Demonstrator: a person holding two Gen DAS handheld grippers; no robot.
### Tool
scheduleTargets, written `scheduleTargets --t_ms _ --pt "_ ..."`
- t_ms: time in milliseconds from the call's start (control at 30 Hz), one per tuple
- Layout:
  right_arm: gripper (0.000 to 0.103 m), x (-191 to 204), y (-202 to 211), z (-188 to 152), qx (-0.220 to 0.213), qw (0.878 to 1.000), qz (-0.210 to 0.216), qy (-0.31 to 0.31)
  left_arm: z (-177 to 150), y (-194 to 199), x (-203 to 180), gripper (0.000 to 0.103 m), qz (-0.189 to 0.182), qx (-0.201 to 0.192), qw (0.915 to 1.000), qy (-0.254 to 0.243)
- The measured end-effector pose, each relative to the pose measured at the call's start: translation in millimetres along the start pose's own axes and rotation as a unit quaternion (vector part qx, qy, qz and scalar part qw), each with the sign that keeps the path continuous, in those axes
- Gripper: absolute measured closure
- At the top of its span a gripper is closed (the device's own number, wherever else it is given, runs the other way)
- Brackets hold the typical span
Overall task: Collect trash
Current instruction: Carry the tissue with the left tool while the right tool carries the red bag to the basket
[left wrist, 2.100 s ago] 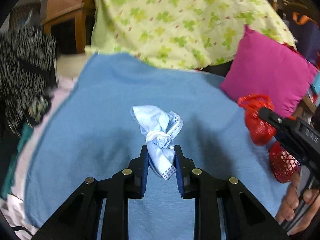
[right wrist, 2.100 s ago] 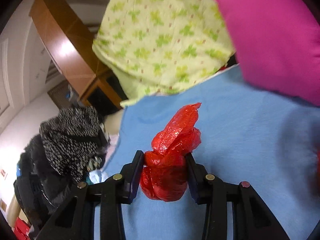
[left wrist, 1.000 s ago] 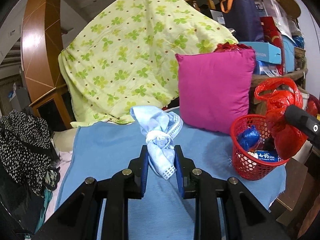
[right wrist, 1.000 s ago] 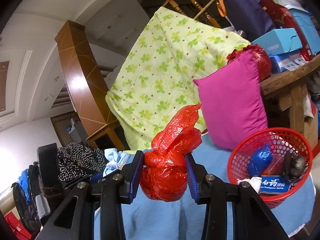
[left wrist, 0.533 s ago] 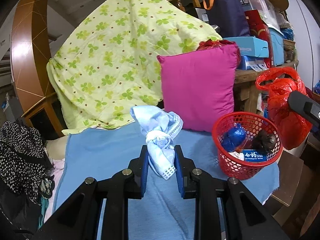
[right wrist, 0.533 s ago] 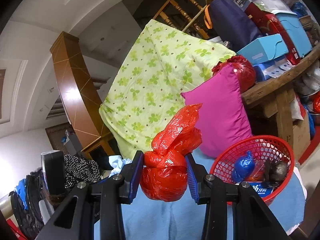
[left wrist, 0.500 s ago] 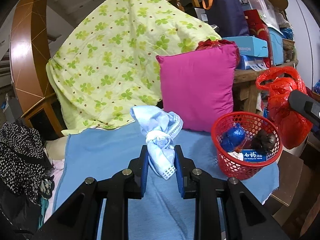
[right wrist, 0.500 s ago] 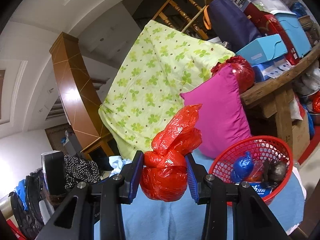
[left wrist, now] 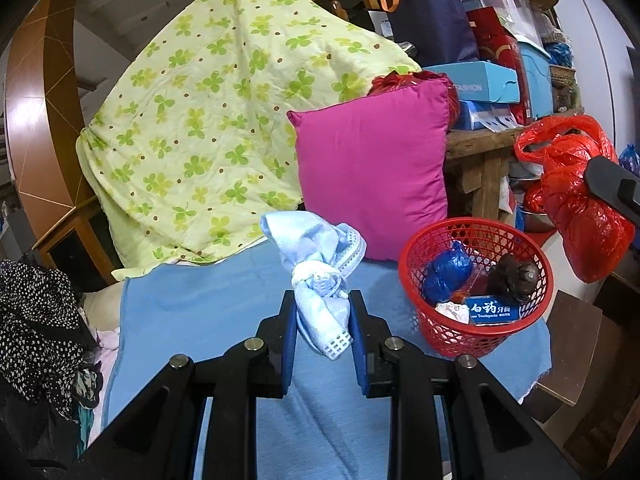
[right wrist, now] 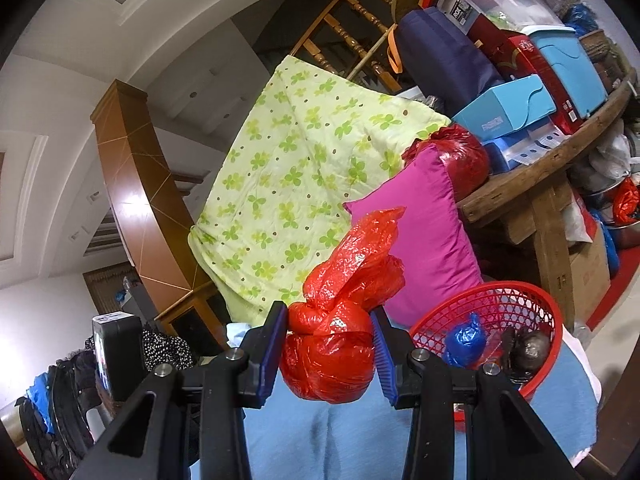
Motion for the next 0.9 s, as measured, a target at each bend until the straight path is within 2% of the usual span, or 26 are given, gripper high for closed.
scheduleTargets --t_ms 900 --pt "0.059 -27.9 11.7 5.6 -0.011 0.999 -0.029 -0.020 4.2 -15.5 -42.0 0.077 -0.029 0.010 0.9992 -0.024"
Point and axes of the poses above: each gripper's, at about its wrist camera, not at the fingertips, and y roughly against the way its jaws point, x to its left, z to its top, the point moved 1 cm from there along -y, roughly the way its jaws point, and after that the axes turned 14 degrees about -x, right-handed, at the moved point
